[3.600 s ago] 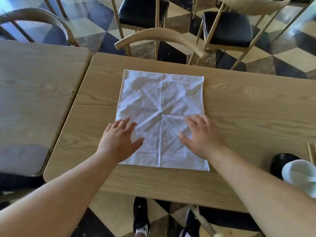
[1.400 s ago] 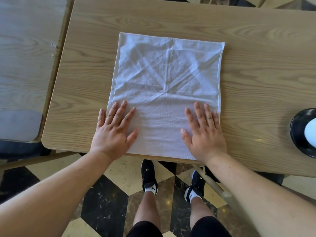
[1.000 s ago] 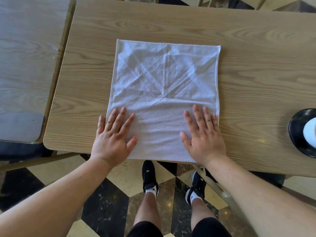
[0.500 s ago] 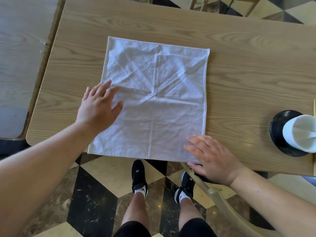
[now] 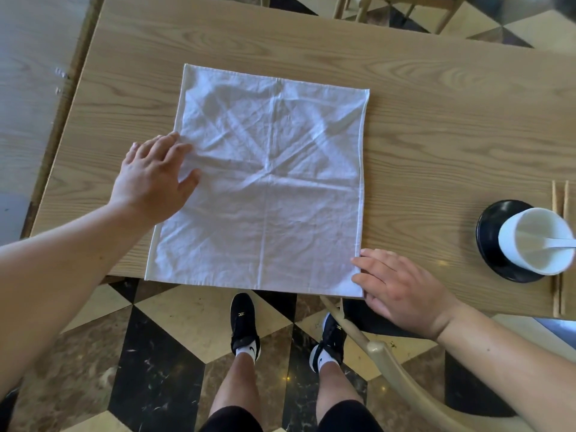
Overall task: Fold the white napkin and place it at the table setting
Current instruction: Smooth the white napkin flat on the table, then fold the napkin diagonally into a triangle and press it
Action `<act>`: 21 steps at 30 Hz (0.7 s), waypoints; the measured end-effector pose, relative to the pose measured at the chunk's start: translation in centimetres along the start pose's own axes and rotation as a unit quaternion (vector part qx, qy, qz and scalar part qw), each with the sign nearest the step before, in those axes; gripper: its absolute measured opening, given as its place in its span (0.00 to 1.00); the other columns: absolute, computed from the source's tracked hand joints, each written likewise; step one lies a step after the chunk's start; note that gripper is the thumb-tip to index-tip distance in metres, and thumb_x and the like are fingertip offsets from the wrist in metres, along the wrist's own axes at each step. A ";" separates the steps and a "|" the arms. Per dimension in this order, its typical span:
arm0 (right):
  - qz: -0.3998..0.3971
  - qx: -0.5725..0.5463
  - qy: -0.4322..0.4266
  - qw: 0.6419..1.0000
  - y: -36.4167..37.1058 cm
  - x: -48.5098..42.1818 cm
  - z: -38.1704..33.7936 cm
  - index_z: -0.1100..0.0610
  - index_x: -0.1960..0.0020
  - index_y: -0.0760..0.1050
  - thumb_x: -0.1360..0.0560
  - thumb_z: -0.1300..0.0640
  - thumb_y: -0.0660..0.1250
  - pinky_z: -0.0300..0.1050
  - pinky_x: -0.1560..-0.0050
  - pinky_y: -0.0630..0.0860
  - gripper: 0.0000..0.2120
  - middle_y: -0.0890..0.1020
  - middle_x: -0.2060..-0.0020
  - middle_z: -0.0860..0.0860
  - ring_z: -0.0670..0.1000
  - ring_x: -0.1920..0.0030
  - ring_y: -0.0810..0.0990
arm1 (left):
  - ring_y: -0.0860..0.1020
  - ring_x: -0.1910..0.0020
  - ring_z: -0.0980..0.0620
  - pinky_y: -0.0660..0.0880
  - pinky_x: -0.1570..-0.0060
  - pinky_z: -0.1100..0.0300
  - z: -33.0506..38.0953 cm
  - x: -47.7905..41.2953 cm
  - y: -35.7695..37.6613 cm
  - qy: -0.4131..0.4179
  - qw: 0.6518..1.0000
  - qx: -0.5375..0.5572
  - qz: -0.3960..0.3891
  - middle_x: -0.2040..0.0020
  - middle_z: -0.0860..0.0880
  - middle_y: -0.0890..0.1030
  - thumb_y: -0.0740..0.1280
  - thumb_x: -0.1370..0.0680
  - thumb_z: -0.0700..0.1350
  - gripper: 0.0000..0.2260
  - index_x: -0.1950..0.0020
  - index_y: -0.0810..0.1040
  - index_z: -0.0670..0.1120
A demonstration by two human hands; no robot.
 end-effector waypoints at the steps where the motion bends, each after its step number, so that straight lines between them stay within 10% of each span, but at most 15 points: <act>1: -0.004 -0.005 0.001 1.000 -0.1 -0.1 0.2 0.53 0.42 0.81 0.20 0.52 0.64 0.54 0.32 0.76 0.10 0.81 0.35 0.53 0.57 0.31 0.79 | 0.66 0.20 0.38 0.57 0.21 0.36 0.0 0.0 0.0 0.003 1.000 0.002 0.001 0.19 0.43 0.68 0.67 0.17 0.56 0.24 0.24 0.72 0.48; 21: 0.075 -0.222 0.165 0.958 -5.7 -22.4 2.6 0.53 0.49 0.81 0.17 0.50 0.68 0.43 0.50 0.72 0.07 0.82 0.58 0.46 0.49 0.54 0.76 | 0.65 0.18 0.41 0.55 0.19 0.40 -3.9 0.1 0.7 -0.015 0.997 0.058 0.045 0.18 0.45 0.69 0.57 0.17 0.55 0.24 0.23 0.73 0.50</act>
Point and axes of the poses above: each hand's wrist, its own x-axis away from the middle knuckle, its own y-axis out of the palm, z = x × y, the point moved 9 cm from there along -x, towards the middle knuckle
